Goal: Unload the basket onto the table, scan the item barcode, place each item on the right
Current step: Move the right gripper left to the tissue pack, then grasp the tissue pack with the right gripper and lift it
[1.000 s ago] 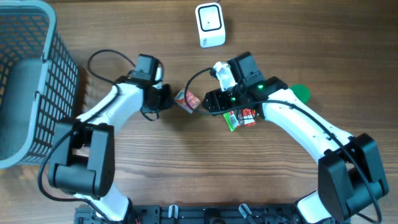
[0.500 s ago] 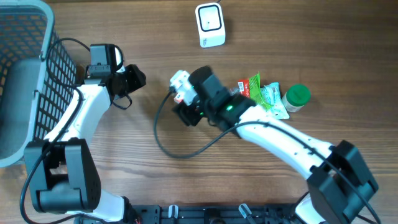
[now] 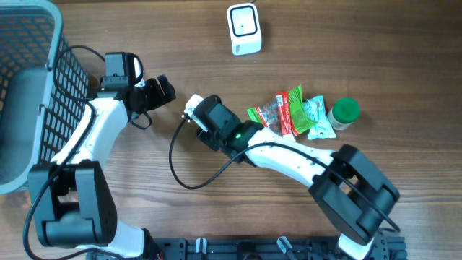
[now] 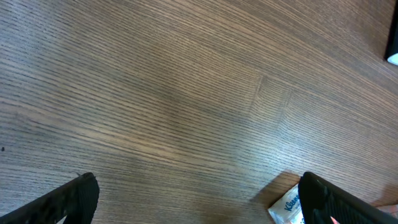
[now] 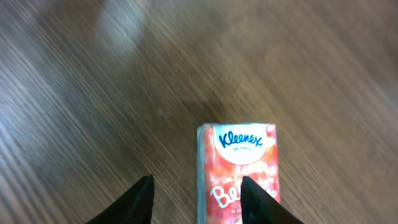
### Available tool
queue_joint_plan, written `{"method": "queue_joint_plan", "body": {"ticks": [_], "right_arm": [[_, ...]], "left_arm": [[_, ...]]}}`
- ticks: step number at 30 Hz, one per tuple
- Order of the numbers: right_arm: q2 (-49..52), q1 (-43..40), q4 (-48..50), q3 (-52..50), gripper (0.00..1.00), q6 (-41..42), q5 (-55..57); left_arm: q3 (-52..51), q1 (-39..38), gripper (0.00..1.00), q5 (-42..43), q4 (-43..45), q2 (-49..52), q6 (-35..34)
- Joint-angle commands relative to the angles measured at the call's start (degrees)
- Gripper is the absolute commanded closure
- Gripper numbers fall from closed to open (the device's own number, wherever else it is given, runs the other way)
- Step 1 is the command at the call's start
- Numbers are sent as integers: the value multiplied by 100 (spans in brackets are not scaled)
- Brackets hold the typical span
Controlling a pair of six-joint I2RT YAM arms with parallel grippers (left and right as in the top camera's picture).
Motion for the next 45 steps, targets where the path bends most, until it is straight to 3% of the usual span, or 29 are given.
{"method": "queue_joint_plan", "body": {"ticks": [1, 8, 14, 20, 23, 45], "right_arm": [[177, -9, 44, 103, 60, 7, 149], [190, -9, 116, 103, 59, 245, 151], [186, -9, 17, 173, 57, 1023, 144], [186, -164, -2006, 1775, 57, 1084, -61], [188, -317, -2527, 2337, 57, 1080, -570], [1001, -341, -2811, 2249, 63, 1036, -601]], "left_arm": [[68, 72, 0, -83, 0, -66, 26], [68, 72, 0, -81, 0, -66, 9], [68, 74, 0, -83, 0, -66, 11], [68, 74, 0, -81, 0, -66, 11], [68, 74, 0, -81, 0, -66, 11], [68, 74, 0, -81, 0, -66, 9]]}}
